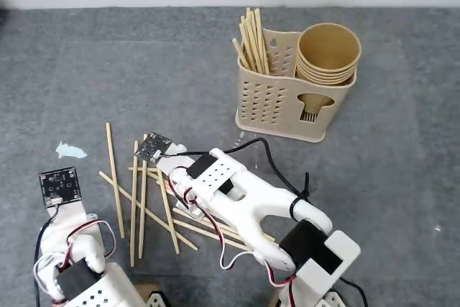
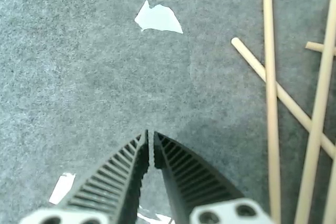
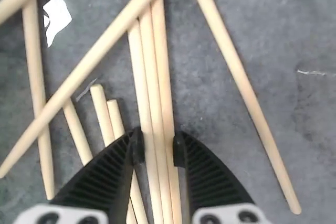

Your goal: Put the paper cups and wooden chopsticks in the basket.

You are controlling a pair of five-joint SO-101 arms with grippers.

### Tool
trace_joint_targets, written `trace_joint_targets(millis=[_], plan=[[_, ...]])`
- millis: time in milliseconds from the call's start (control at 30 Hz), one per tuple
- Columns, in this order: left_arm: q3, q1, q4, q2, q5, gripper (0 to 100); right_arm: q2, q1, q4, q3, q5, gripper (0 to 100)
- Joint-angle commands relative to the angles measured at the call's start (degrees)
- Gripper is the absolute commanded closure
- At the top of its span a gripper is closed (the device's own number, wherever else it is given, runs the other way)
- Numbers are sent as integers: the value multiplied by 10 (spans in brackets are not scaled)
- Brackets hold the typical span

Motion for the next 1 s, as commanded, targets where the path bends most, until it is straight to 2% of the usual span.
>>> trace_joint_targets(millis=[0,267,400,567,633,833,967], plan=[[-3,0,-12,-9,4,985,16,16,8,-4,5,985],[-3,0,-12,-9,4,985,-13,36,73,-4,34,984],[-3,0,-13,-9,4,985,-34,34,72,-4,33,972],[-3,0,-13,-9,4,985,-29,27,71,-6,33,825],[-3,0,-13,-9,4,985,-19,18,68,-7,33,805],[-3,0,-13,-9,4,985,27,0,-6,-7,33,857],[-3,0,-13,-9,4,985,38,3,18,-22,33,931]])
